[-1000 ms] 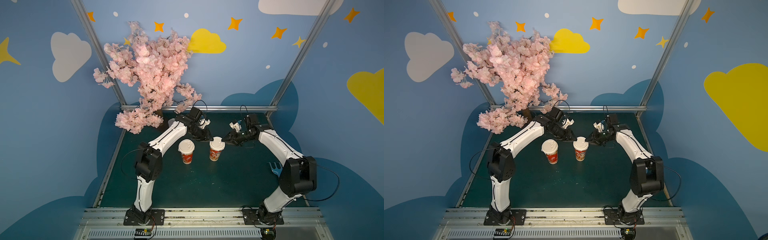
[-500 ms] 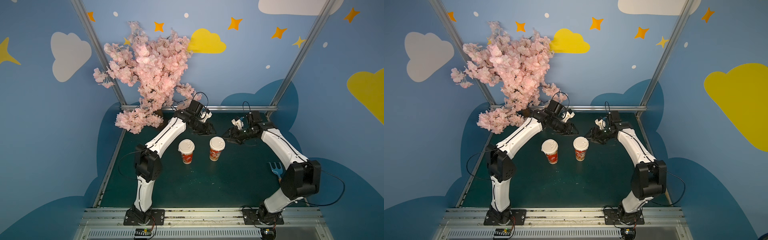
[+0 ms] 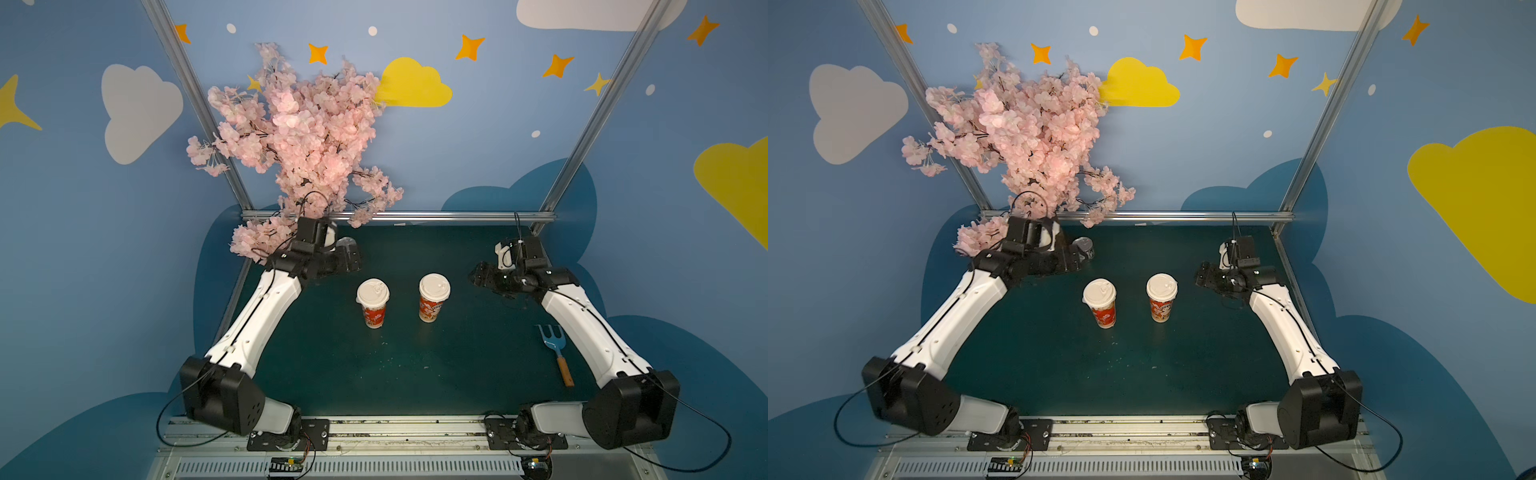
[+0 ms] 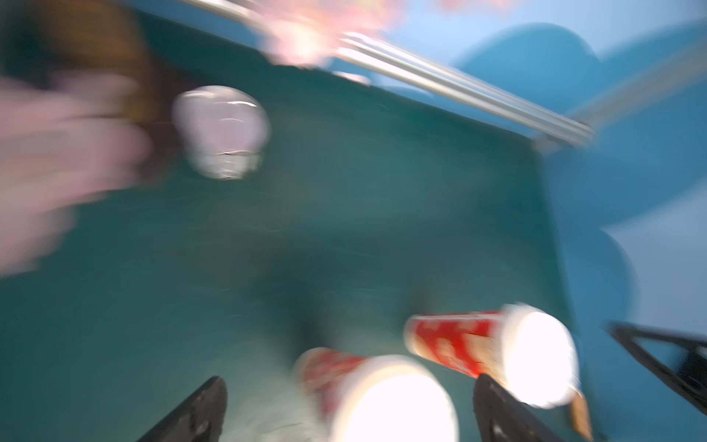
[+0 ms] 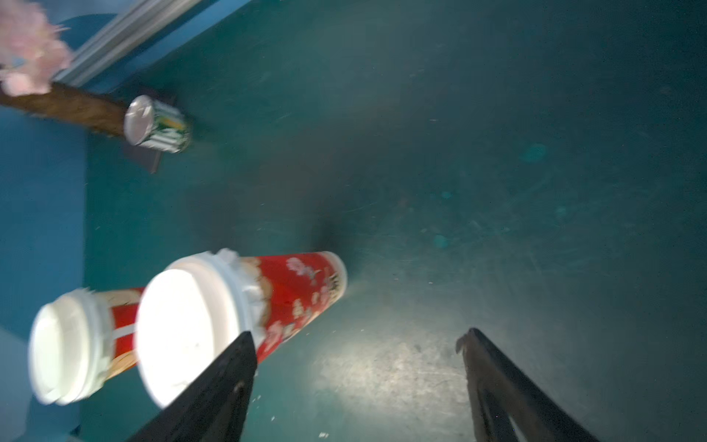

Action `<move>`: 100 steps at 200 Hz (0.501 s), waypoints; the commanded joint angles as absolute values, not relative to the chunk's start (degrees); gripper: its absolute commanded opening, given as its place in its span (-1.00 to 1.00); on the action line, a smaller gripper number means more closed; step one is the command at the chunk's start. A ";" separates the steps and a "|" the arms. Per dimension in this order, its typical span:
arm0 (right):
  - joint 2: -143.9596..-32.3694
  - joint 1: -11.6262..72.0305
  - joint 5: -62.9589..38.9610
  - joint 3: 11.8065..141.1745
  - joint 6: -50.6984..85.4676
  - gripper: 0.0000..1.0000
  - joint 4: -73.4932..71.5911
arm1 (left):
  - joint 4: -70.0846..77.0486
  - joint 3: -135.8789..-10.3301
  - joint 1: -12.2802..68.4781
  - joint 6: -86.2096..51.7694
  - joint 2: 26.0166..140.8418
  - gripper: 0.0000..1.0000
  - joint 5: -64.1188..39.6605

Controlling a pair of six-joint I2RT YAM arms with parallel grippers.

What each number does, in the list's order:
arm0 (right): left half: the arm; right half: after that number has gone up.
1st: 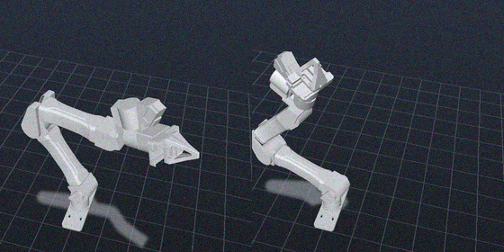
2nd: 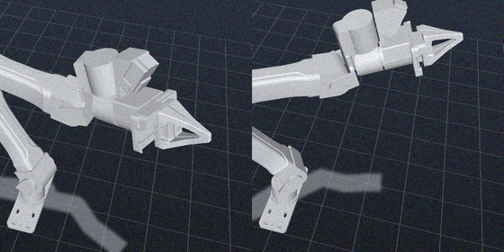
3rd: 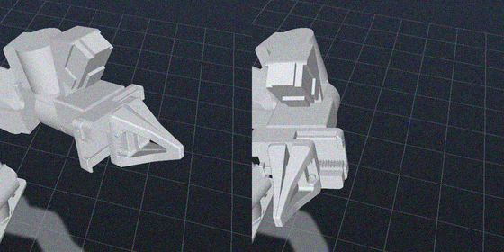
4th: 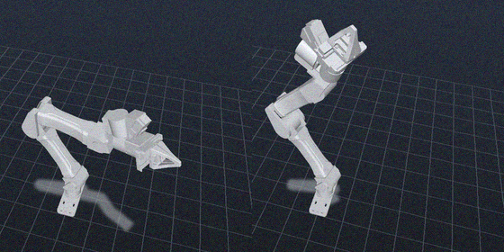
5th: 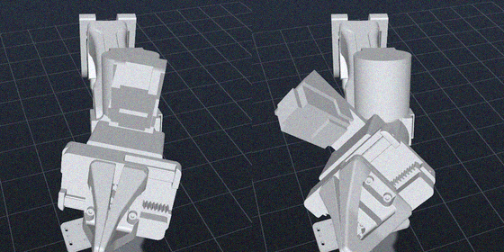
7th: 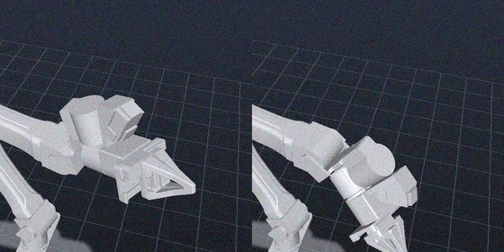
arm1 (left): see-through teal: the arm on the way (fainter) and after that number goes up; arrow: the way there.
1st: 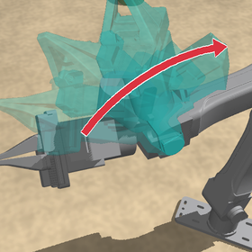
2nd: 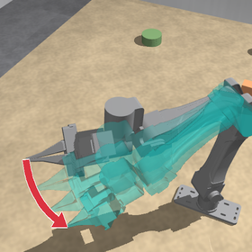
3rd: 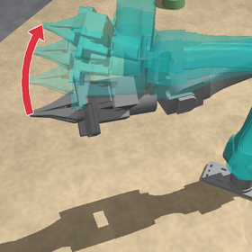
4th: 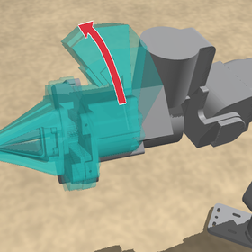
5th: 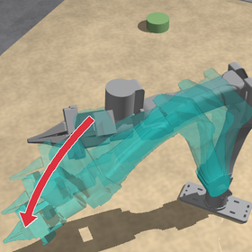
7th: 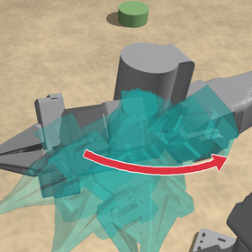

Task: Put the leak-proof paper on the milk tea cups
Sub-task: Reset both arms

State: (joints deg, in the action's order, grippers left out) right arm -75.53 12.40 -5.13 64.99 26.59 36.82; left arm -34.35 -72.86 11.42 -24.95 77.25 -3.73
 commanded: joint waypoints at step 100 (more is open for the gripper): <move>-81.98 12.11 28.48 43.42 3.40 0.96 -5.47 | 16.55 -25.70 4.27 -9.14 71.74 1.00 23.58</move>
State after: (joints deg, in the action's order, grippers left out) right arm -77.10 12.34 23.09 38.70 13.50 -0.47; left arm 1.80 -26.28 4.43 -14.76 67.77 20.97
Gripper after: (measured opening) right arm 0.980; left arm 0.999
